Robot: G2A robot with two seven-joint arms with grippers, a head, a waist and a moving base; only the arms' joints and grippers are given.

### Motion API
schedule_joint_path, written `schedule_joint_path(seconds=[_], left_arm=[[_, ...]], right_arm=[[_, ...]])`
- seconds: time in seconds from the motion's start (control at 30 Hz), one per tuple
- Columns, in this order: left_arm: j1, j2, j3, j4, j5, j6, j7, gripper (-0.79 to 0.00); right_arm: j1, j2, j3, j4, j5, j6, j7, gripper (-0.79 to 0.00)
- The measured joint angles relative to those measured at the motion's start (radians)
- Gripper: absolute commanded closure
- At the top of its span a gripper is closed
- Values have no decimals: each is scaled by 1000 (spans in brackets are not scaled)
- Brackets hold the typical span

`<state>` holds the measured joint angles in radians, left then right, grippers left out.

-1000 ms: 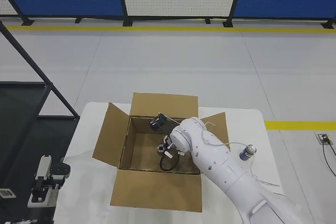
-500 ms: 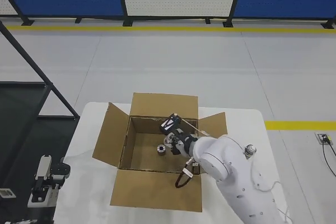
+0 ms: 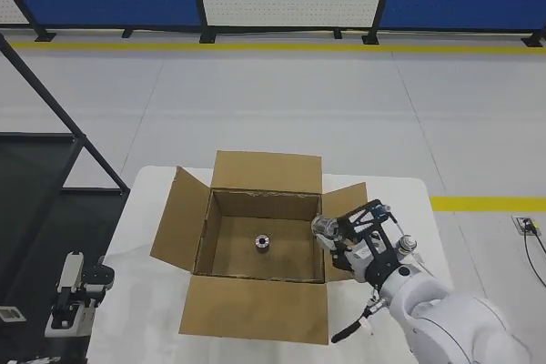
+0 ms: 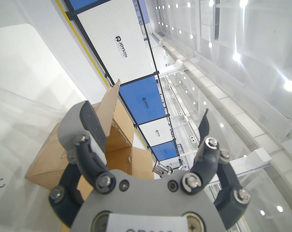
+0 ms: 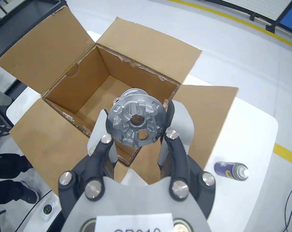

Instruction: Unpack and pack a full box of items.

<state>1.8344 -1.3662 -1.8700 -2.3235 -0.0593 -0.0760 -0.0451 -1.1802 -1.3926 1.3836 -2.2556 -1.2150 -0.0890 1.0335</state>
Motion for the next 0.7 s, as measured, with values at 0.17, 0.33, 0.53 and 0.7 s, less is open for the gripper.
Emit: schedule_joint_path(seconds=[0.17, 0.33, 0.53, 0.7], left_arm=[[0, 0, 0, 0, 0, 0, 0, -785], [0, 0, 0, 0, 0, 0, 0, -785], [0, 0, 0, 0, 0, 0, 0, -785], [0, 0, 0, 0, 0, 0, 0, -785]], right_arm=[[-127, 9, 105, -76, 27, 17, -43, 0], [-236, 16, 209, -95, 58, 44, -106, 0], [-347, 20, 309, -94, 92, 99, -147, 0], [-395, 29, 357, -66, 117, 63, -77, 0]])
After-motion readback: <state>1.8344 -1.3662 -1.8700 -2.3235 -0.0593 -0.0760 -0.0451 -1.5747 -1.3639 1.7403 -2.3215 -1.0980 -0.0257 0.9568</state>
